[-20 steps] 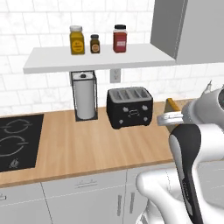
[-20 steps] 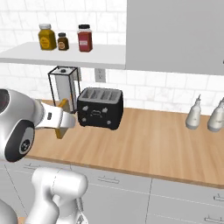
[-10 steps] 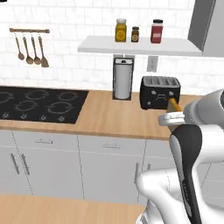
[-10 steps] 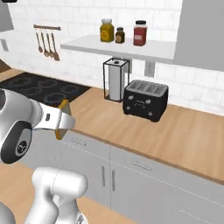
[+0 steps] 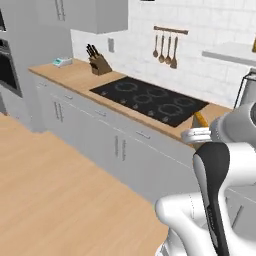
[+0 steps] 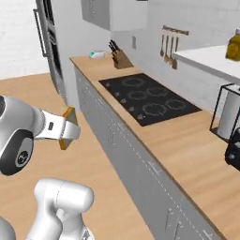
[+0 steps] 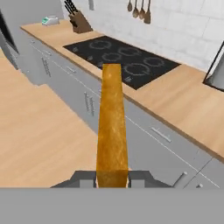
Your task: Start the toaster. Once the lever pops up, take the bread to the plate on the dining counter.
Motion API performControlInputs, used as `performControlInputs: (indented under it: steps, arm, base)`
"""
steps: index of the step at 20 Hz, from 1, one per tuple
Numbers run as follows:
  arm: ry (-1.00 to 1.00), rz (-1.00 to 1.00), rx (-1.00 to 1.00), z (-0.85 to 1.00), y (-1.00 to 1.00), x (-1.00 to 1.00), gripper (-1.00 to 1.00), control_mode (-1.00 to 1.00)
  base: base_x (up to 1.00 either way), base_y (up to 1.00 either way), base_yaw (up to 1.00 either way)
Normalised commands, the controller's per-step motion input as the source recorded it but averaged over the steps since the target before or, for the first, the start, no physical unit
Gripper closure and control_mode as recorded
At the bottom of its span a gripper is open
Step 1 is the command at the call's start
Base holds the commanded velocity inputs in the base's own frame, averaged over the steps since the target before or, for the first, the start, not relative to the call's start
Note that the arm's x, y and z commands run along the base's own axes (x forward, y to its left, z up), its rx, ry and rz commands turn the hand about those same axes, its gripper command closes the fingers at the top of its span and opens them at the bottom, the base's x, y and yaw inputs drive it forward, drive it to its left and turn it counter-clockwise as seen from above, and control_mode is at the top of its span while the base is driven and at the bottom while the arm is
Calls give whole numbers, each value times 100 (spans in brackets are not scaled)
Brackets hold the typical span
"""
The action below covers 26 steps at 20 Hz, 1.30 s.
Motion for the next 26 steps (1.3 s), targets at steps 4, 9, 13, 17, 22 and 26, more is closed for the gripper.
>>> performControlInputs:
  steps: [4,9,13,17,22,26]
  arm:
    - [0,0,0,0,0,0,100,100]
    - [0,0,0,0,0,0,100,100]
    - [0,0,0,0,0,0,100,100]
    - [0,0,0,0,0,0,100,100]
    - [0,0,0,0,0,0,100,100]
    - [0,0,0,0,0,0,100,100]
  base:
    - [-11,0,100]
    - [-17,0,100]
    - [-18,0,100]
    - [-19,0,100]
    - [-26,1,100]
    - [-41,1,100]
